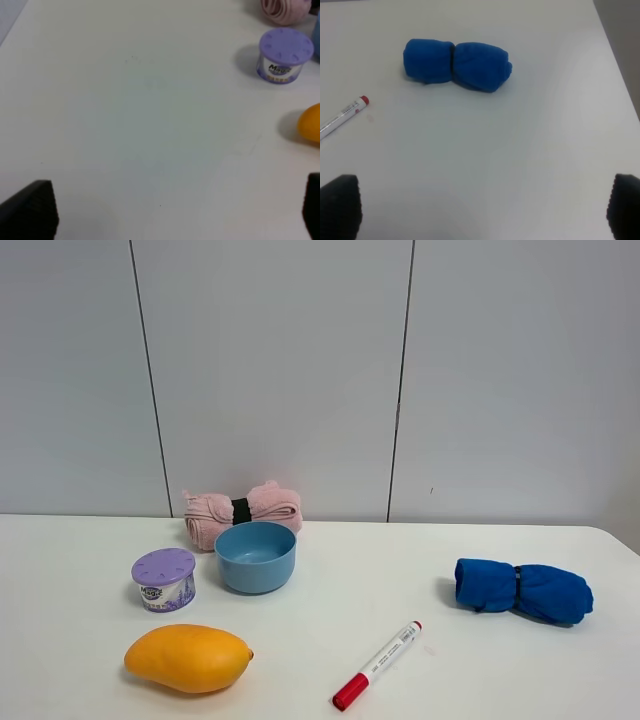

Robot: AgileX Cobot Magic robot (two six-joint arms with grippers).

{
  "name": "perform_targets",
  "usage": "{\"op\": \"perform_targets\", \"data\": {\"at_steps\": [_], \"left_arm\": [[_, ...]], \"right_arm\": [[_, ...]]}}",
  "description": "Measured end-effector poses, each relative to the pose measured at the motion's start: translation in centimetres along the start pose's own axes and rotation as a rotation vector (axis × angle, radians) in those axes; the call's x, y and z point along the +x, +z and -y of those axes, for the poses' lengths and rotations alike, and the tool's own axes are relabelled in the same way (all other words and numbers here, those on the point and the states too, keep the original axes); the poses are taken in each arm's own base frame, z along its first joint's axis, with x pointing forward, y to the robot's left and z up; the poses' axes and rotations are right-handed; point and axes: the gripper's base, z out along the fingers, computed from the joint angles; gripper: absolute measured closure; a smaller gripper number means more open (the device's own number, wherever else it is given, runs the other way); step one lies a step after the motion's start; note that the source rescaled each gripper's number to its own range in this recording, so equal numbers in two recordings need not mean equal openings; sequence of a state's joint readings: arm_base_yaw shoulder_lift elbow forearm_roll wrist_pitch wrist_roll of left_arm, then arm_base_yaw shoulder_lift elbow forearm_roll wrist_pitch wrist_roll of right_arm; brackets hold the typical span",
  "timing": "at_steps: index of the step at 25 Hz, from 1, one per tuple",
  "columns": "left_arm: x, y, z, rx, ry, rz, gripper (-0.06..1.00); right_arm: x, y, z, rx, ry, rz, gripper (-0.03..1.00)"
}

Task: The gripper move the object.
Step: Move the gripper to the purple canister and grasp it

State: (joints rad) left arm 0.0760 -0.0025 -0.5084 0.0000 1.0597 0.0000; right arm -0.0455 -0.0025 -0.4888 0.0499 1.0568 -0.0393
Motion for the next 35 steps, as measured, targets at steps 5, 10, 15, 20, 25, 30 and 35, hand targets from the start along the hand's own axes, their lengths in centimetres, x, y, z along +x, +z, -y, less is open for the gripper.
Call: {"op": "perform_targets", "data": {"at_steps": [5, 10, 15, 20, 25, 30, 35], "left_arm": [[0.0, 0.0, 0.0, 0.0, 0.0, 0.0, -0.06], [0.0, 0.0, 0.0, 0.0, 0.0, 0.0, -0.06], [0.0, 0.0, 0.0, 0.0, 0.0, 0.0, -0.06], [0.0, 0.0, 0.0, 0.0, 0.0, 0.0, -0.06], [0.0, 0.0, 0.0, 0.0, 0.0, 0.0, -0.06], [0.0, 0.0, 0.0, 0.0, 0.0, 0.0, -0.06], [-0.55, 0.99, 0.0, 0.0, 0.0, -0.074, -0.06]], "right_arm": [[0.0, 0.0, 0.0, 0.0, 0.0, 0.0, -0.03], [0.0, 0.0, 0.0, 0.0, 0.0, 0.0, -0.03], [0.0, 0.0, 0.0, 0.0, 0.0, 0.0, -0.03], [0.0, 0.0, 0.0, 0.0, 0.0, 0.0, -0.03], [0.0, 0.0, 0.0, 0.0, 0.0, 0.0, -0.03], [0.0, 0.0, 0.0, 0.0, 0.0, 0.0, -0.03], [0.0, 0.0, 0.0, 0.0, 0.0, 0.0, -0.03]]}}
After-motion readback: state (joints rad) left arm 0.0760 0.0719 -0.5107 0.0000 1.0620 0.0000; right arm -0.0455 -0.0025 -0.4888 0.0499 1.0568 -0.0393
